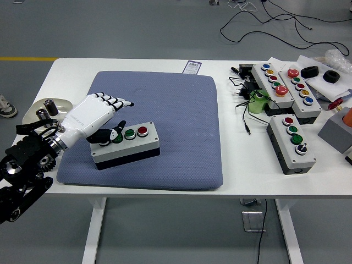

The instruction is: Pick up the button,place it on the desk,press the button,press the button

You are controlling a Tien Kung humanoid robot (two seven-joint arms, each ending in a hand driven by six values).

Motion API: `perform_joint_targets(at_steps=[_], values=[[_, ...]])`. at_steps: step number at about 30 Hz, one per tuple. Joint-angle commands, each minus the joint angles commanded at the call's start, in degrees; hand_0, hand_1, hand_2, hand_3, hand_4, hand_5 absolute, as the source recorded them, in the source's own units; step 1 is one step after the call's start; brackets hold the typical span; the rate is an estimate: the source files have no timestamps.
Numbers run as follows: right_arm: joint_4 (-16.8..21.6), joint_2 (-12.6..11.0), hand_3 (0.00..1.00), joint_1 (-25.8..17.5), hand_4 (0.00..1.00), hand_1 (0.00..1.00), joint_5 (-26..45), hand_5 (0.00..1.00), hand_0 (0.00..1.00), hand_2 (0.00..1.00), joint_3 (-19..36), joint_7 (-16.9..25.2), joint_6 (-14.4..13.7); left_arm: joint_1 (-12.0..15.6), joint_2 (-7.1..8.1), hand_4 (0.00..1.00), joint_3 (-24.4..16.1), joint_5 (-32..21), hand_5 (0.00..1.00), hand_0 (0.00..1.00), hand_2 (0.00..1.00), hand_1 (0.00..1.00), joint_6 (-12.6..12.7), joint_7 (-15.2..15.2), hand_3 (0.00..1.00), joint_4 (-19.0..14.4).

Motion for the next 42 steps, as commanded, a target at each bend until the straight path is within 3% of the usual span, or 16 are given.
perform_joint_targets(at_steps=[4,5,10,11,16,17,21,22,23,28,29,35,36,41,42], values=[[0.00,0.02,0.624,0.10,0.310,0.658,-0.16,0.173,0.673,0.674,0.12,0.03,0.02,1.43,0.07,0.562,-3.60,-4.37,0.036,0.733,0.920,0.797,-0.08,1.59,0.894,-4.57],[0.00,0.01,0.624,0.13,0.310,0.658,-0.20,0.173,0.673,0.674,0.15,0.04,0.02,1.74,0.15,0.838,-4.38,-5.48,0.617,0.602,0.885,0.741,-0.22,2.21,0.870,-5.85],[0.00,0.00,0.624,0.28,0.310,0.658,-0.18,0.173,0.673,0.674,0.22,0.06,0.03,3.20,1.11,0.838,-7.17,-7.59,0.617,0.602,0.885,0.741,-2.36,5.36,0.870,-12.54],[0.00,-0.01,0.624,0.29,0.310,0.658,-0.06,0.173,0.673,0.674,0.16,0.06,0.02,3.55,1.41,0.867,-7.55,-8.62,0.844,0.353,0.747,0.578,-3.81,6.29,0.898,-14.14],[0.00,-0.04,0.624,0.33,0.310,0.658,0.06,0.173,0.673,0.674,0.05,0.05,0.01,4.69,2.39,0.867,-8.11,-12.88,0.844,0.353,0.747,0.578,-9.28,9.86,0.898,-19.44],[0.00,-0.04,0.624,0.33,0.310,0.658,0.12,0.173,0.673,0.674,0.03,0.05,0.00,4.88,2.55,0.861,-8.20,-13.29,0.721,0.238,0.597,0.448,-10.33,10.70,0.943,-20.49],[0.00,-0.07,0.624,0.36,0.310,0.658,0.16,0.173,0.673,0.674,-0.07,0.07,-0.01,5.51,3.10,0.861,-8.65,-13.57,0.721,0.238,0.597,0.448,-14.57,13.90,0.943,-24.17],[0.00,-0.08,0.624,0.37,0.310,0.658,0.20,0.173,0.673,0.674,-0.06,0.07,-0.02,5.68,3.35,0.861,-8.85,-13.87,0.721,0.238,0.597,0.448,-16.61,14.97,0.943,-25.46],[0.00,-0.09,0.624,0.37,0.310,0.658,0.23,0.173,0.673,0.674,-0.08,0.08,-0.02,5.81,3.55,0.820,-8.92,-14.02,0.995,0.065,0.157,0.082,-18.09,15.74,0.812,-26.44],[0.00,-0.18,0.624,0.39,0.310,0.658,0.49,0.173,0.673,0.674,-0.37,0.09,-0.03,6.48,4.16,0.820,-8.49,-14.18,0.995,0.065,0.157,0.082,-20.79,19.24,0.812,-29.95],[0.00,-0.17,0.624,0.39,0.310,0.658,0.55,0.173,0.673,0.674,-0.41,0.07,-0.04,6.56,4.16,0.767,-8.23,-13.81,0.998,0.002,0.015,0.002,-21.70,20.37,0.680,-30.51],[0.00,-0.14,0.624,0.50,0.310,0.658,0.79,0.173,0.673,0.674,-0.74,0.01,-0.02,6.71,3.97,0.767,-7.12,-13.08,0.998,0.002,0.015,0.002,-25.58,24.06,0.680,-30.78],[0.00,-0.14,0.624,0.50,0.310,0.658,0.82,0.173,0.673,0.674,-0.76,0.00,-0.02,6.74,3.94,0.719,-6.93,-13.32,0.929,0.002,0.002,0.002,-26.14,24.45,0.636,-30.69],[0.00,-0.13,0.624,0.56,0.310,0.658,1.02,0.173,0.673,0.674,-0.99,-0.04,-0.02,6.90,3.95,0.719,-6.03,-12.94,0.929,0.002,0.002,0.002,-29.44,26.43,0.636,-30.27],[0.00,-0.13,0.624,0.56,0.310,0.658,1.04,0.173,0.673,0.674,-1.00,-0.04,-0.03,6.95,3.95,0.707,-5.98,-12.72,0.825,0.002,0.002,0.002,-30.21,26.76,0.620,-30.28]])
